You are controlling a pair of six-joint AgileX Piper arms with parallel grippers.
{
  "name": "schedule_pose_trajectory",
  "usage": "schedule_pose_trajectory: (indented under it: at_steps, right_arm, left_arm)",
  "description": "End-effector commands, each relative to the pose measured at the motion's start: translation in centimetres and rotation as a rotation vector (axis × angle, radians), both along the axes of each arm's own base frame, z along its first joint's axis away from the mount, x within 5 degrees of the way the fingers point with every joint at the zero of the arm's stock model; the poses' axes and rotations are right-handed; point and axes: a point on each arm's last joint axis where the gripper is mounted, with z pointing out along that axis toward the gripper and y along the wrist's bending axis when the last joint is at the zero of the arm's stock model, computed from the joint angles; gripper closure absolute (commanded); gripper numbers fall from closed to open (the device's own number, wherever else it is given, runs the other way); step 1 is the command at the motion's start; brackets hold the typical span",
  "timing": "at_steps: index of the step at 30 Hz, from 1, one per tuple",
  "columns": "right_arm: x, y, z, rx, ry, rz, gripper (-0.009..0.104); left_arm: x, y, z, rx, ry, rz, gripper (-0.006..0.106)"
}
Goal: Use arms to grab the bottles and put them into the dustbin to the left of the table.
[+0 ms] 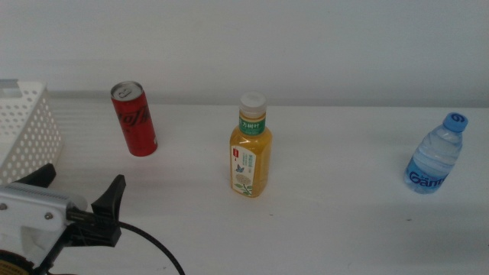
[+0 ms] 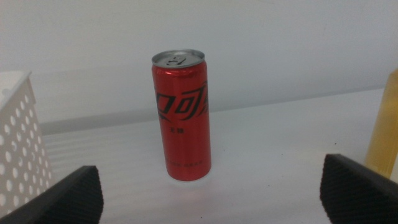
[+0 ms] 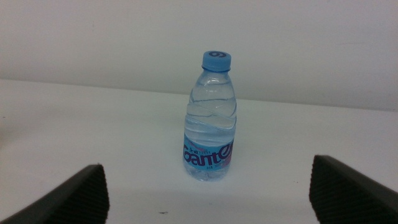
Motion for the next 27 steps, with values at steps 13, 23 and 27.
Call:
schedule_pose_trajectory:
  at_steps: [13, 23, 27]
  right_arm:
    - [-0.1, 0.0, -1.2, -0.016, 0.0, -0.005, 0.009]
    - [-0.1, 0.0, -1.2, -0.016, 0.0, -0.005, 0.009]
    - [-0.1, 0.0, -1.2, -0.016, 0.0, -0.005, 0.009]
  left_arm:
    - [5.0, -0.9, -1.9, -0.014, 0.109, 0.025, 0.007]
    - [9.1, -1.7, -3.4, -0.016, 0.135, 0.027, 0.007]
    - [10.6, -2.0, -3.7, -0.018, 0.132, 0.026, 0.007]
